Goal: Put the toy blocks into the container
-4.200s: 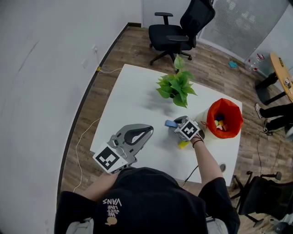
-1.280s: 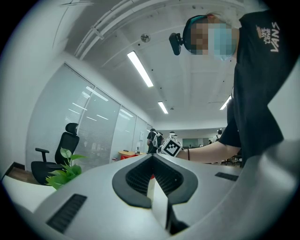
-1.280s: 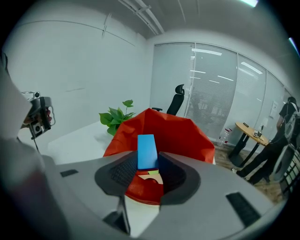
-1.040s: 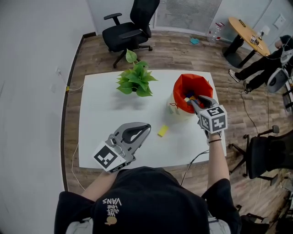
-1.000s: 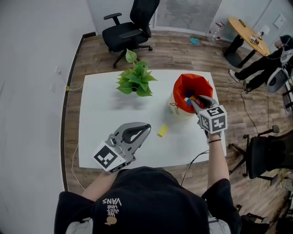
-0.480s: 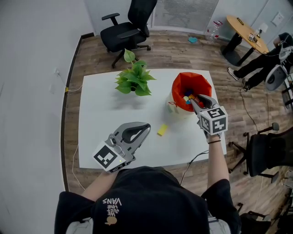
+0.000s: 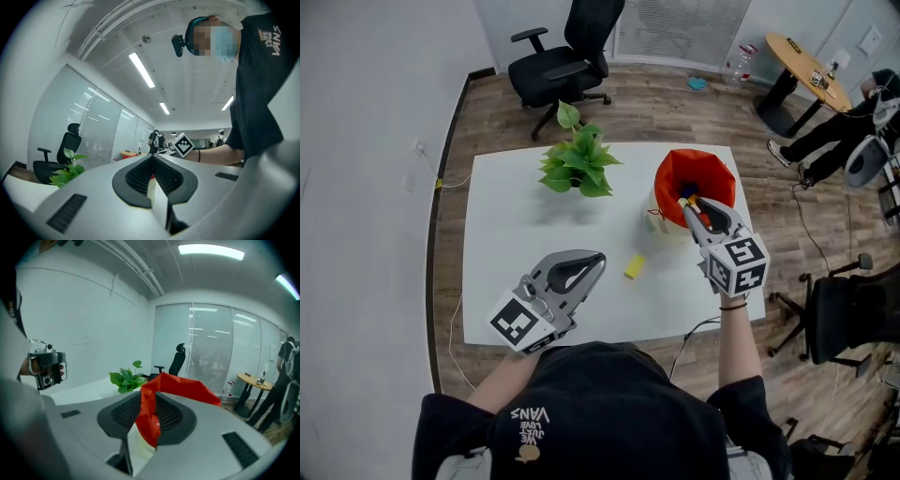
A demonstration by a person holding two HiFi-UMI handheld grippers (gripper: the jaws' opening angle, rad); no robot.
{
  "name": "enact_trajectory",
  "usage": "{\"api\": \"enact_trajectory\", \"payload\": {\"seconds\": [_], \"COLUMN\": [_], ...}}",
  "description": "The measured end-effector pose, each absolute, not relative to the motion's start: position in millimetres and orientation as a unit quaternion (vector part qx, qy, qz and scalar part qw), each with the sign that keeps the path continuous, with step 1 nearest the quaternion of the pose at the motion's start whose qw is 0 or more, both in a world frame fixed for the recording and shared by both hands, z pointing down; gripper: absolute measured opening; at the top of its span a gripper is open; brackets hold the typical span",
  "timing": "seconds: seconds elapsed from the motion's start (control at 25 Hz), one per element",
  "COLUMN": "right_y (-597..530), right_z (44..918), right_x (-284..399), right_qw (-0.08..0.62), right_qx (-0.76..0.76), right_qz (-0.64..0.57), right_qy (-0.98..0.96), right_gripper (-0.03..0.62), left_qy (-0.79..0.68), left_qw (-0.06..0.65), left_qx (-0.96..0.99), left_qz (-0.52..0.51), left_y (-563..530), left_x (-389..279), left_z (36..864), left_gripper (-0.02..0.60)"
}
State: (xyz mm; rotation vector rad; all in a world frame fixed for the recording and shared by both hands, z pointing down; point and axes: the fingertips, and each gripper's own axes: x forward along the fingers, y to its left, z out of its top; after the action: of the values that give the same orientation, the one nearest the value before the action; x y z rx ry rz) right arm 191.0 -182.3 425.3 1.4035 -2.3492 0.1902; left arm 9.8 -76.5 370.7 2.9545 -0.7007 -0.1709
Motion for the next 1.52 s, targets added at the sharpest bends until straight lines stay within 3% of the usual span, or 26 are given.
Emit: {"api": "enact_trajectory", "payload": {"seconds": [0.64, 1.52], "right_y": [-123, -97], "right_z": [397, 391], "right_x": [98, 70], "right_qw": [0.089, 0.076], "right_qx": [0.438, 0.414], "right_qz": [0.024, 0.011], "right_qy": [-0.894, -0.907], "right_gripper": [0.032, 0.017], "left_qy": [-0.261, -0.271], "left_qw": [0.047, 0.042], "left_qx": [0.962, 0.96], "left_qz": [-0.06, -0.057], "left_y": [-84, -79], "left_x": [-9, -13], "left_z": [370, 369], "left_gripper": [0.011, 0.011]}}
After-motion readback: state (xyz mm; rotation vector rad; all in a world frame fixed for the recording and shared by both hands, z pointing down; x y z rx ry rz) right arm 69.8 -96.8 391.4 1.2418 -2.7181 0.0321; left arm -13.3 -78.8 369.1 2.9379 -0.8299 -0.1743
